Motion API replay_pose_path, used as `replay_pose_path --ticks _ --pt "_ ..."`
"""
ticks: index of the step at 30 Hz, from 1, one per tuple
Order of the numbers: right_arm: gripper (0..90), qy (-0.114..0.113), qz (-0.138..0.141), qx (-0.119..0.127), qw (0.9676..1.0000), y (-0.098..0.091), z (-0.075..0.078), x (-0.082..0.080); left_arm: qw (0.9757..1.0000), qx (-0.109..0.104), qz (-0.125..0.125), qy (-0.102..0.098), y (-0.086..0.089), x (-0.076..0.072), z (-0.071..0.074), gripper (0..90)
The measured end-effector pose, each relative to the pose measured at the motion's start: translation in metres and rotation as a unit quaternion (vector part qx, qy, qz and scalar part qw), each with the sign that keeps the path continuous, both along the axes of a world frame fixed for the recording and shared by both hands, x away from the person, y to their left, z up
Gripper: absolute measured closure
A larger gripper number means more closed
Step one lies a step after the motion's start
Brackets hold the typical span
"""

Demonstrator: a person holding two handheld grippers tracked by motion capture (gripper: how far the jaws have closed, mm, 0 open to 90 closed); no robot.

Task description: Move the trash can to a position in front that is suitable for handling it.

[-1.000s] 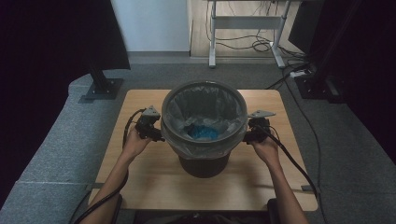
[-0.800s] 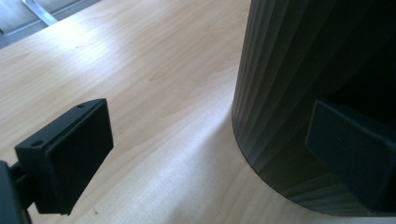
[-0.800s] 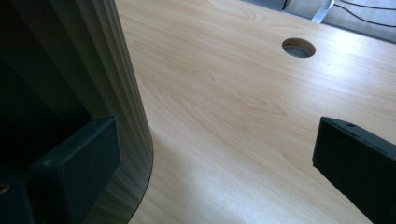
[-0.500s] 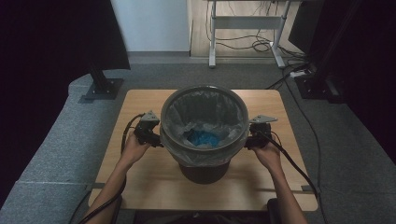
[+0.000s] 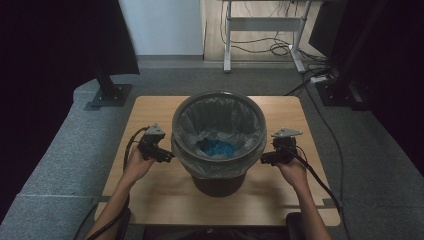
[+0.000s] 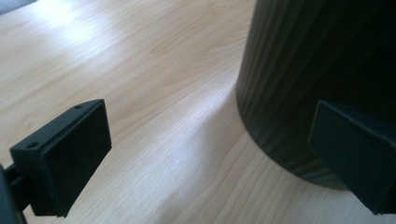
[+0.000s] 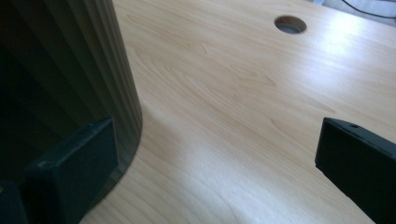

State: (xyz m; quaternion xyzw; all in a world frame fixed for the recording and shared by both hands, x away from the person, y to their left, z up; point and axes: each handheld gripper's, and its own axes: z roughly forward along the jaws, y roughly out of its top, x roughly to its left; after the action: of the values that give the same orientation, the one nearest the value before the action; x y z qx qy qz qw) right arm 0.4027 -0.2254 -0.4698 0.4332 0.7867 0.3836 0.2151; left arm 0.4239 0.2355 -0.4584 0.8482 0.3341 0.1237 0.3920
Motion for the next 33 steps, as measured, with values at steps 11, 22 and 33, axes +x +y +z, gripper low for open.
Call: replay_pose_path --ticks 11,22,33 --pt "0.0 0.02 -0.023 -0.002 0.9995 -0.024 -0.018 -0.018 0.9995 0.012 0.016 0.025 0.022 -0.008 -0.029 0.0" --pt "0.0 0.044 -0.047 -0.006 0.9979 -0.045 -0.046 -0.035 0.9985 0.023 0.025 0.043 0.033 -0.018 -0.054 0.0" --pt "0.0 0.063 -0.05 -0.021 0.9965 -0.049 -0.069 -0.04 0.9967 0.054 0.028 0.055 0.034 -0.02 -0.076 0.0"
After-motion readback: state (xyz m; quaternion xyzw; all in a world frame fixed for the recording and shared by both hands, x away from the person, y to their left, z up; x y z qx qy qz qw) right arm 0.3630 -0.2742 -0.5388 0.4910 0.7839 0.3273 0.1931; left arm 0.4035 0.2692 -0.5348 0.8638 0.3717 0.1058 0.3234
